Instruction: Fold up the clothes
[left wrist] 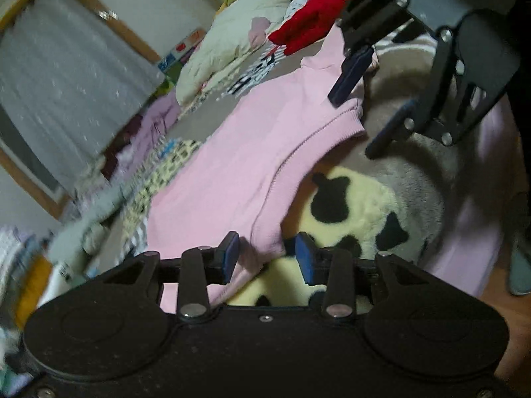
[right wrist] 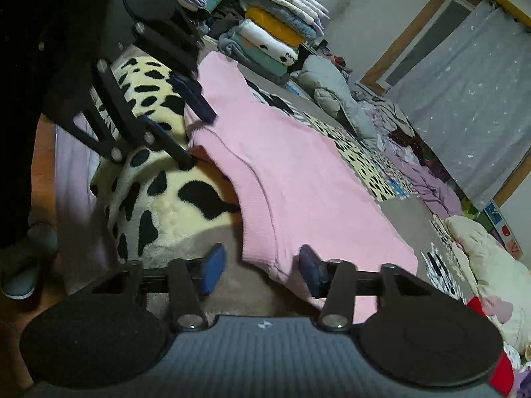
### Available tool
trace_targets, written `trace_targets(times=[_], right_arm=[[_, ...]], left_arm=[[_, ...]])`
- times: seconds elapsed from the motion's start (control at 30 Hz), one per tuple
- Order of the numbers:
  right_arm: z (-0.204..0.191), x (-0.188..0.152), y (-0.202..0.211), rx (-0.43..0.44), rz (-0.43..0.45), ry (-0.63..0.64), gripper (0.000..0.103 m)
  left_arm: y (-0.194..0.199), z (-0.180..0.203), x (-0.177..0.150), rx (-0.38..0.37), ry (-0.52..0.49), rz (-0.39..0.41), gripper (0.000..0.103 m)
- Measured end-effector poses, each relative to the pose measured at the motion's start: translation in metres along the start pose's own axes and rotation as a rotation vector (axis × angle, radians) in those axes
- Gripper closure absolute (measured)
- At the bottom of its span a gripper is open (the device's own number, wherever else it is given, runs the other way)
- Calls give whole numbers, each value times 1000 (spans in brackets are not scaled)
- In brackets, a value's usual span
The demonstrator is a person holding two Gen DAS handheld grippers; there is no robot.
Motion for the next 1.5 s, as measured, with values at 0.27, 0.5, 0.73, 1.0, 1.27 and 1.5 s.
trace_targets(times=[0.27,0.5,0.73,1.0,1.27,1.5], right_arm=[[1,-2,10,29,-32,-17,84],[-10,1,26,48,-20,10,68],[38,6,25,-13,81,-369,65],[76,-33,39,-37,32,-675,63],[154,-150,69,-262,110,-1439,59],[159,-197,51,-220,198,-1701,59]], left_arm=[[14,0,0,-40,-71,10,100],[22,-36,-5,-233,128,7,94],[-6,-77,-6,-187,485,4,94],[-15,-62,15,-227,422,1,90],[-20,5,100,-232,235,224,67],[-50,83,129,-101,-201,238,60]])
Point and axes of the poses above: each gripper's, at about its wrist camera, not at the fingertips, and y roughly against the way its jaws point, z to its right, x to its top, the point moved 1 cm from there along -y, roughly the way its jaws point, and after that the axes turned 3 degrees about z, right-handed, at the moved point
